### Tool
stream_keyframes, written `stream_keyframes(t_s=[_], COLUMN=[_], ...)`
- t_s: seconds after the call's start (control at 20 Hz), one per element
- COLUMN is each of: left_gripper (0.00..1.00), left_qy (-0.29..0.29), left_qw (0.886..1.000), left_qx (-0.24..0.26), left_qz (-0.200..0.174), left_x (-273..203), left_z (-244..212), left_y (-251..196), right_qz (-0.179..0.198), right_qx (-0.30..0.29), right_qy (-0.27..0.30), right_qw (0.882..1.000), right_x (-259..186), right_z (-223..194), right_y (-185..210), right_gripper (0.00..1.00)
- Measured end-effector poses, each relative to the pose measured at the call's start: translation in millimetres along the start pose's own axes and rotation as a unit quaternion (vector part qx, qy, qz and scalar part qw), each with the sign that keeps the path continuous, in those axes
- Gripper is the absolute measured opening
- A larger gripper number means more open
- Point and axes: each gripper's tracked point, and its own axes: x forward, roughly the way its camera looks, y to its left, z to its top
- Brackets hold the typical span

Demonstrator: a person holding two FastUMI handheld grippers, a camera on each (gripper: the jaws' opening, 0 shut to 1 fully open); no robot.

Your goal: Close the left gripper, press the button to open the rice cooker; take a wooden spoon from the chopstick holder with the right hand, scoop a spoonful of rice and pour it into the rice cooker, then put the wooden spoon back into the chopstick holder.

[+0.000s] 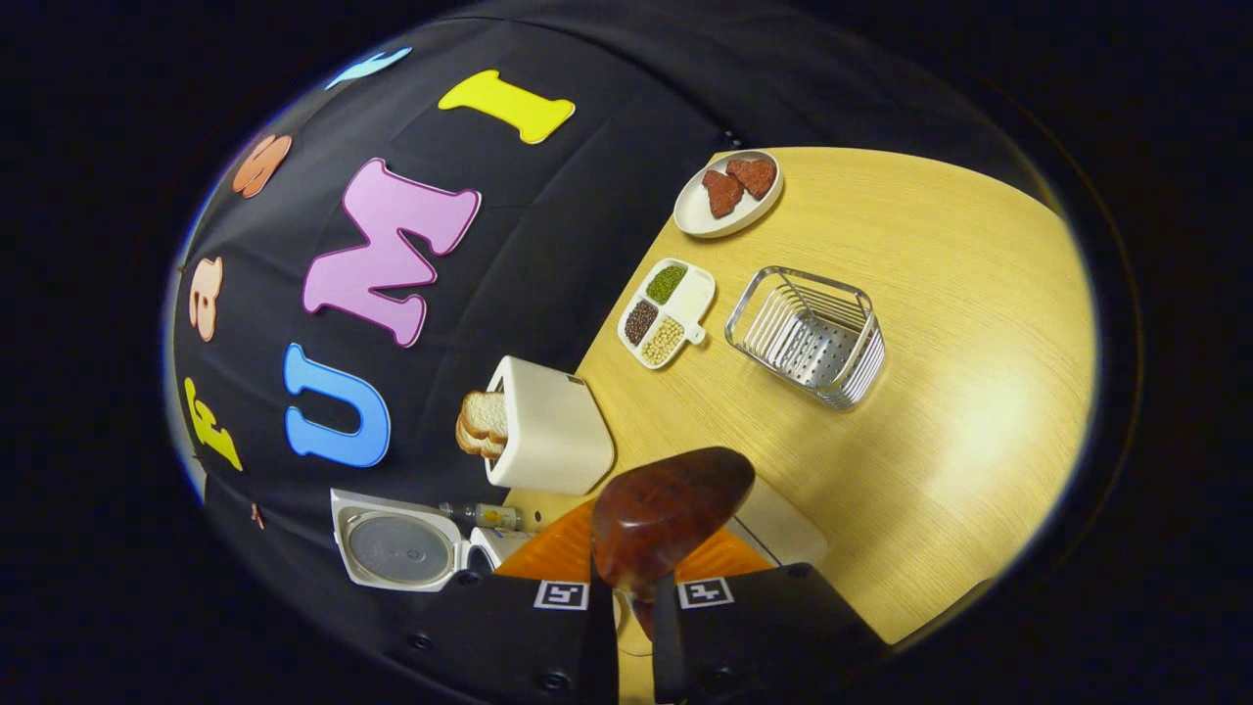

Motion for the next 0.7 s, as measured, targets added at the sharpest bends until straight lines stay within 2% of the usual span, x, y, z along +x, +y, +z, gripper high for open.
stream_keyframes(t_s=[0.35, 0.5, 0.7], left_gripper=[0.96, 0.96, 0.96], left_qy=[-0.005, -0.006, -0.006], left_qw=[1.0, 1.0, 1.0], left_qx=[0.006, 0.0, -0.009], left_qz=[0.004, 0.008, 0.015], left_x=[-3.2, -2.5, 2.1], left_z=[6.0, 6.1, 10.3], left_y=[6.0, 11.4, 18.4], right_qz=[0.031, 0.054, 0.078], right_qx=[0.05, 0.072, 0.058], right_qy=[0.01, 0.027, 0.039], right_qw=[0.998, 0.996, 0.994], right_x=[-7.7, -4.5, 2.6], right_z=[4.4, -2.8, -13.9], right_y=[41.8, 75.4, 124.4], right_gripper=[0.18, 0.18, 0.18])
